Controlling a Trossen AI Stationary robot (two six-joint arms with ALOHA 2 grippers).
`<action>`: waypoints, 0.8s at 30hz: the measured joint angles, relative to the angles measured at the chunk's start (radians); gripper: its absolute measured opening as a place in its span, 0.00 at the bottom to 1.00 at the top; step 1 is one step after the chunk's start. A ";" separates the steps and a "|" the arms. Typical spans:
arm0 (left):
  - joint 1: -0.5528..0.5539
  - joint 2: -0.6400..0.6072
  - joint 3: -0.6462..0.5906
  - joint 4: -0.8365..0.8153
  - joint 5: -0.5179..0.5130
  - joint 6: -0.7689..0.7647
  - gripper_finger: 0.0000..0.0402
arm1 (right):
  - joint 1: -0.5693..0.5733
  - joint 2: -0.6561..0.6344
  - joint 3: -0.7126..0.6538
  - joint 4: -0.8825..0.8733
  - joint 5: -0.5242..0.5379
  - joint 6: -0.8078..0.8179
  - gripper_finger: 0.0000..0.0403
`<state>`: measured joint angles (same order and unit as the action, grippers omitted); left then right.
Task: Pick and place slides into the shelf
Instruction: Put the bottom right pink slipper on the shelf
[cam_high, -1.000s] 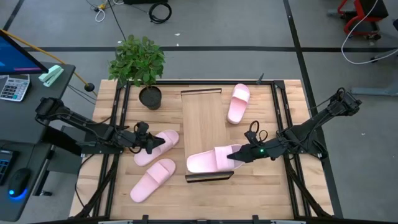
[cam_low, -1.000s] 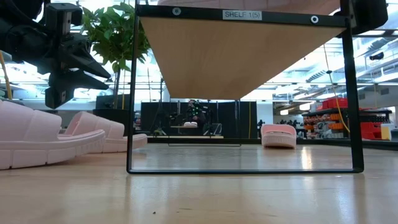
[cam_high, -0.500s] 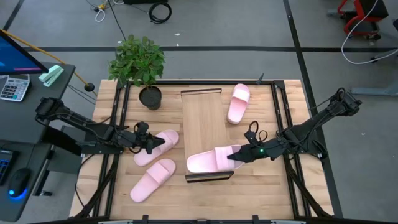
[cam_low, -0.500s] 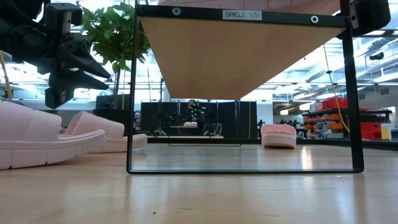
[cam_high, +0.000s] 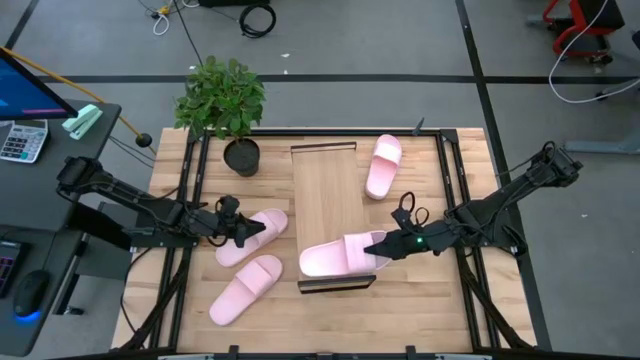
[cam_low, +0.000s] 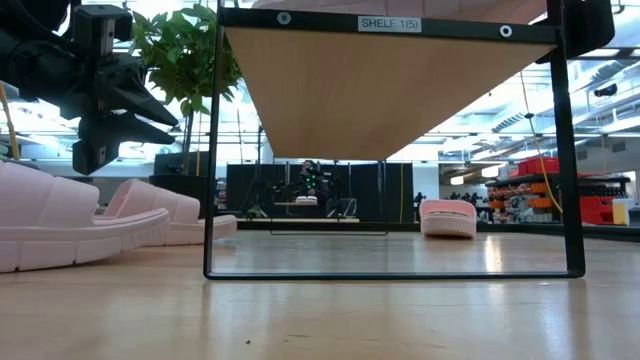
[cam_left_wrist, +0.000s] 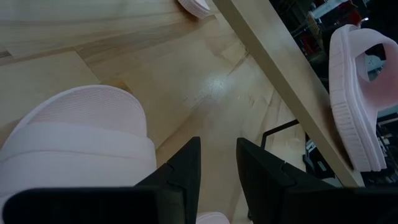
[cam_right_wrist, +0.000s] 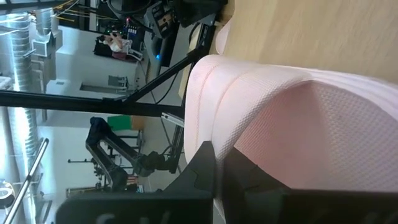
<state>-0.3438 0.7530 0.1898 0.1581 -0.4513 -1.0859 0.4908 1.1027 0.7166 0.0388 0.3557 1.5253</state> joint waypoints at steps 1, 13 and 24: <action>0.000 0.000 0.000 0.000 0.000 0.000 0.27 | 0.000 0.000 0.000 0.002 0.000 0.000 0.02; 0.000 0.000 0.000 0.000 0.000 0.000 0.27 | 0.000 0.003 0.000 0.004 -0.005 -0.001 0.02; 0.000 0.000 0.000 0.000 0.000 0.000 0.27 | 0.000 0.074 0.000 0.055 -0.041 0.008 0.02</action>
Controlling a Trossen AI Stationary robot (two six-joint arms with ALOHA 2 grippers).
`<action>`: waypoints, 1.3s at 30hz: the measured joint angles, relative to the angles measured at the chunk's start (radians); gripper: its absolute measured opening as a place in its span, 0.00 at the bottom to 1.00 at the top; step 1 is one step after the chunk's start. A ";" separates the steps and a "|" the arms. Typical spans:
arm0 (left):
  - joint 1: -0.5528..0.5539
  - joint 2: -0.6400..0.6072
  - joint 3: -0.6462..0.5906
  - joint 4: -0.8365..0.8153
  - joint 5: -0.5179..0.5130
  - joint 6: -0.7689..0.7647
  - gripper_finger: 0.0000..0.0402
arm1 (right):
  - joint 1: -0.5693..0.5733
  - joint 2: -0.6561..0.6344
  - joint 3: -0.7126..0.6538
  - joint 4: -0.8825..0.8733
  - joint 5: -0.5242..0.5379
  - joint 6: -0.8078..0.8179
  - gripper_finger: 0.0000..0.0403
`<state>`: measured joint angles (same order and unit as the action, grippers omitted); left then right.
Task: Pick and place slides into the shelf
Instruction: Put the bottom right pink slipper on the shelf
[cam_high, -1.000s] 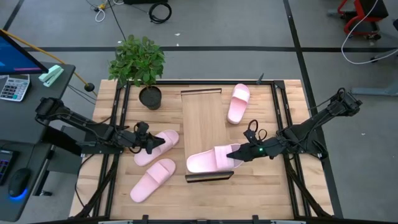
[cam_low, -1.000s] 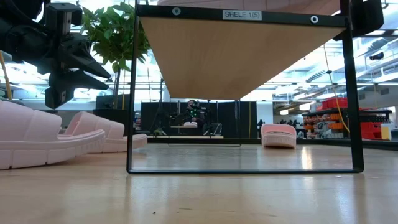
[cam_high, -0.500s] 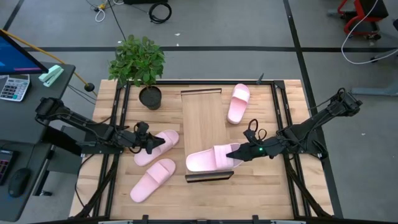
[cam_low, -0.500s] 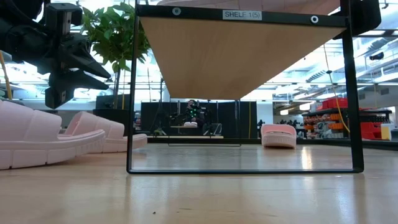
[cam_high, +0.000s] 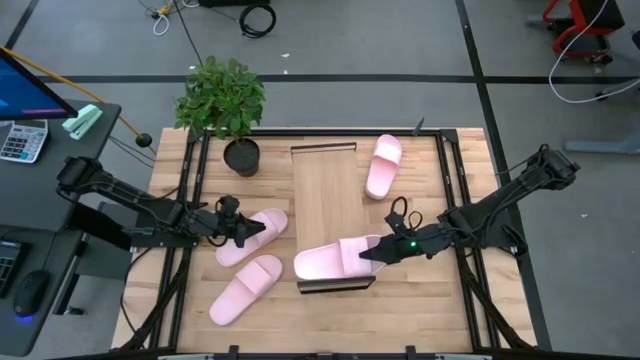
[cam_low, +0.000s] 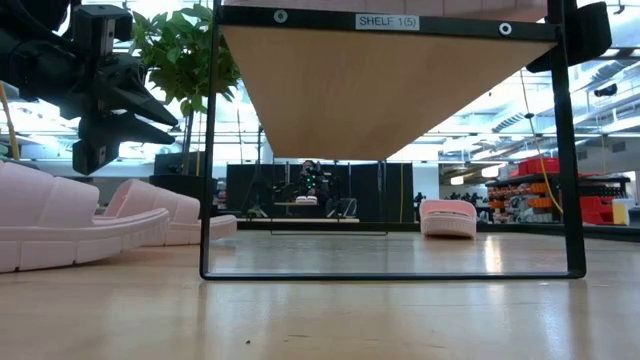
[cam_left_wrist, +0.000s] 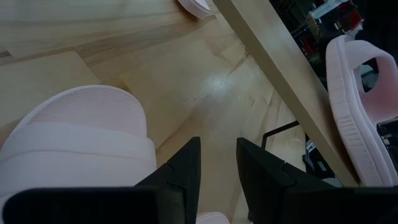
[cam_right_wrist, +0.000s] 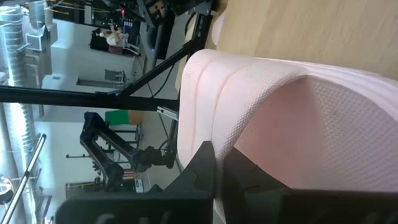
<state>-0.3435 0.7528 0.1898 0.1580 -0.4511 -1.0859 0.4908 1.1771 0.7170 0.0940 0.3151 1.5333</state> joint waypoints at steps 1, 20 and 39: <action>0.000 0.000 0.000 0.000 0.000 0.000 0.27 | 0.000 0.001 0.000 0.000 -0.001 0.000 0.02; 0.000 0.000 0.000 0.000 0.000 0.000 0.27 | 0.000 0.001 0.000 -0.017 -0.031 -0.007 0.02; 0.000 0.000 0.000 0.000 0.000 0.000 0.27 | 0.001 0.001 0.000 -0.069 -0.065 0.020 0.12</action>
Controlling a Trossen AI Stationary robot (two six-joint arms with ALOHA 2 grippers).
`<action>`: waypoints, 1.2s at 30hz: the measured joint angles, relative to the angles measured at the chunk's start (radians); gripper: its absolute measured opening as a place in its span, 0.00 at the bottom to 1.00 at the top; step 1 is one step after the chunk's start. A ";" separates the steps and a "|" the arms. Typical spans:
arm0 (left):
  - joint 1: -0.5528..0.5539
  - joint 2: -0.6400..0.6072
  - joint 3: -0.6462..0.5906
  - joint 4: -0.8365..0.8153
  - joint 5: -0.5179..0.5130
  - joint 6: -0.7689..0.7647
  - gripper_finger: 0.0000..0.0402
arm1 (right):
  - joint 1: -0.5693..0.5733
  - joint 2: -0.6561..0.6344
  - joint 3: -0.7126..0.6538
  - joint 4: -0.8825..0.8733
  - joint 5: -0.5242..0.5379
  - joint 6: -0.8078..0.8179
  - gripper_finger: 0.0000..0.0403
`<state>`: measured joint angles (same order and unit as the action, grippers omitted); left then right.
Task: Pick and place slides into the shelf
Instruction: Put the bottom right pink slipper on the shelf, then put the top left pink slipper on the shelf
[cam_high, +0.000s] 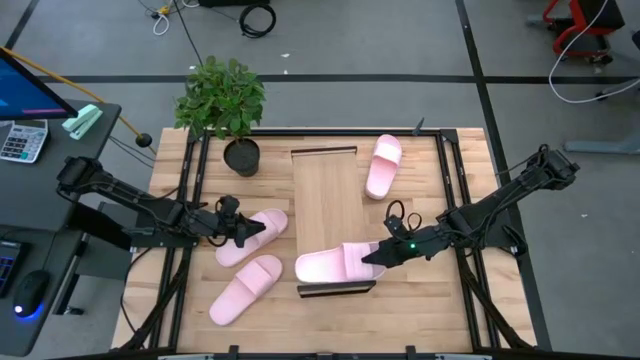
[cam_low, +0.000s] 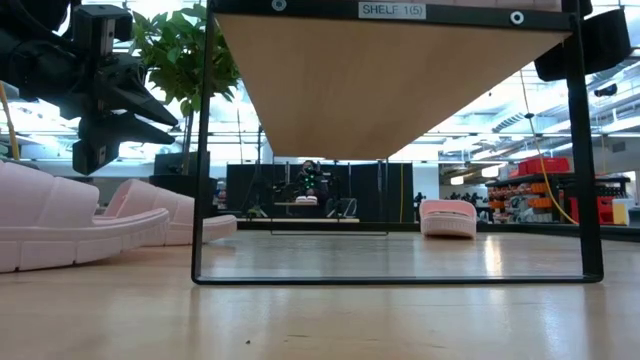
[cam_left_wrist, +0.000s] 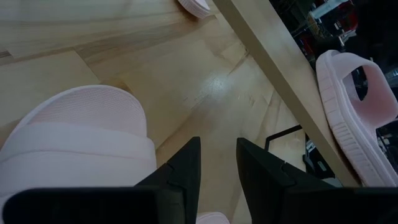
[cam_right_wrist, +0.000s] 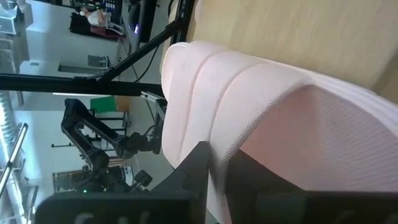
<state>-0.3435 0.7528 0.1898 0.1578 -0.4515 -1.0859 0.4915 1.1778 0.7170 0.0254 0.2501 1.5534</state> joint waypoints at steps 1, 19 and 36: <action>0.000 0.000 0.000 0.000 0.000 0.000 0.27 | 0.000 0.000 0.000 -0.003 0.000 0.003 0.12; 0.000 0.000 0.000 0.000 0.000 0.000 0.27 | 0.000 0.000 0.000 -0.031 -0.037 0.018 0.34; 0.000 0.000 0.000 0.000 0.000 0.026 0.27 | -0.007 -0.128 0.000 -0.186 -0.043 0.012 0.48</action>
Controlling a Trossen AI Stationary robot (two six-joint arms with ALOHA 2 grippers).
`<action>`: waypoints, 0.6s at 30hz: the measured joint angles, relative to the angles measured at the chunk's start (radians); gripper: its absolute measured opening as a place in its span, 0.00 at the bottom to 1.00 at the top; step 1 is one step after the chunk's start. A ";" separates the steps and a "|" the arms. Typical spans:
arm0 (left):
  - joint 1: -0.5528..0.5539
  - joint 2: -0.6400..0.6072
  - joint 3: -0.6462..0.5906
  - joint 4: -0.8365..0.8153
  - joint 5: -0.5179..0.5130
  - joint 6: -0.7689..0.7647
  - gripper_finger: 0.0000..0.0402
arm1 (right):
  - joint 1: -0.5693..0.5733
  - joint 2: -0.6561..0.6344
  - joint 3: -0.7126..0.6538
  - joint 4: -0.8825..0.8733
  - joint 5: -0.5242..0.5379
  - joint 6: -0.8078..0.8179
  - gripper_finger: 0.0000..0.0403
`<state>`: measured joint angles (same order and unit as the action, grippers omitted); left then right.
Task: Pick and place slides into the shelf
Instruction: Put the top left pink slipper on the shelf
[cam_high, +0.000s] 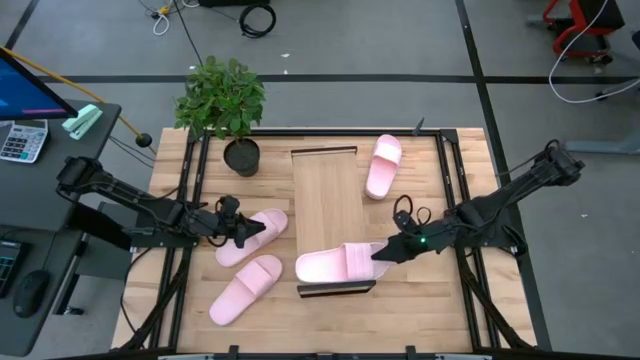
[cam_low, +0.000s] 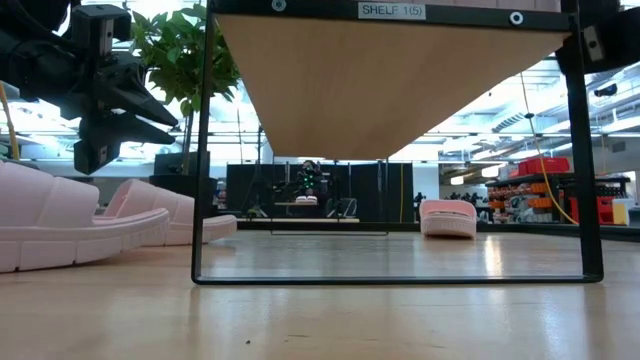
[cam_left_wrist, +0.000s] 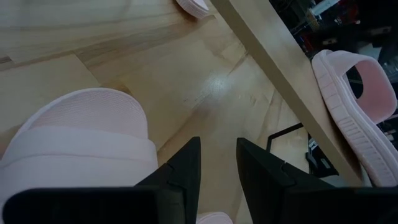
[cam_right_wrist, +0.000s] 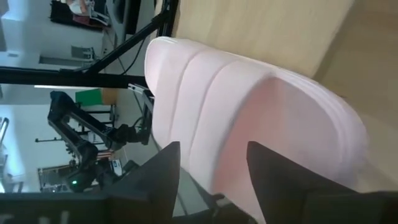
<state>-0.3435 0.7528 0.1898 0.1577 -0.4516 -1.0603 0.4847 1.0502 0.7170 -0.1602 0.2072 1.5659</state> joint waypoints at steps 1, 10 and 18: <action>0.000 0.000 0.000 0.000 0.000 0.000 0.27 | 0.000 -0.015 0.000 -0.016 -0.005 0.001 0.48; 0.000 0.000 0.000 0.000 0.000 0.000 0.27 | 0.000 -0.199 0.000 -0.309 -0.006 0.025 0.48; 0.000 0.000 0.000 0.000 -0.039 0.000 0.27 | -0.027 -0.278 0.000 -0.628 0.125 0.013 0.48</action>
<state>-0.3435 0.7528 0.1898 0.1577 -0.4909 -1.0607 0.4579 0.7719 0.7170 -0.7887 0.3324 1.5788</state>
